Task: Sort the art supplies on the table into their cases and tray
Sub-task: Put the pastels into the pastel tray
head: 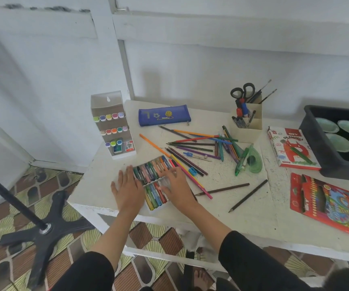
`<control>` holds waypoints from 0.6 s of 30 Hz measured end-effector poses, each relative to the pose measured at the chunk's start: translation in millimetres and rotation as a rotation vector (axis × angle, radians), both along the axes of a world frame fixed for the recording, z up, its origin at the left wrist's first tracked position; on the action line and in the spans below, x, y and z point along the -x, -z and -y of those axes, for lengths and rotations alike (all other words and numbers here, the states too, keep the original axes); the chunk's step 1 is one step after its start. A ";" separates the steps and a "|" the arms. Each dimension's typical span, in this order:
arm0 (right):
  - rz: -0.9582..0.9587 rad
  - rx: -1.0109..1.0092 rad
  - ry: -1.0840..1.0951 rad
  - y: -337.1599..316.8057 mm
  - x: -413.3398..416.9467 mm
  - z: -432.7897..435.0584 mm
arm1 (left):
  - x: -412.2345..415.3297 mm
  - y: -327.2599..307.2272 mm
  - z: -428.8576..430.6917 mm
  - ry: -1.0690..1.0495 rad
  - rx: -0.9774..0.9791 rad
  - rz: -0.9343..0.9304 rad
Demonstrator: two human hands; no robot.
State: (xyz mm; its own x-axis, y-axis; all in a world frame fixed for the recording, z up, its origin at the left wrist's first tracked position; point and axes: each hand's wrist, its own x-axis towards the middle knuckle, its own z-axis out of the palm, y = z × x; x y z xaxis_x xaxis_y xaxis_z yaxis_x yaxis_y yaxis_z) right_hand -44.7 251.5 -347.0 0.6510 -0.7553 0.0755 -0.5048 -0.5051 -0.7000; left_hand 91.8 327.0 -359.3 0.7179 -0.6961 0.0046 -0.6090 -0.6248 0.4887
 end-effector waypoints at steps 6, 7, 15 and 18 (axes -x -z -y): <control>0.269 -0.125 0.056 -21.9 28.2 24.6 | 0.2 4.0 1.4 0.003 -0.020 0.019; 0.267 -0.093 0.079 -24.3 37.2 35.8 | 0.0 4.7 1.7 0.002 -0.019 0.026; -0.007 0.196 0.280 -43.1 97.2 146.3 | -1.9 8.7 6.1 -0.022 -0.030 0.050; -0.115 0.170 0.310 -47.6 101.4 174.1 | -1.8 9.8 6.5 -0.024 -0.027 0.051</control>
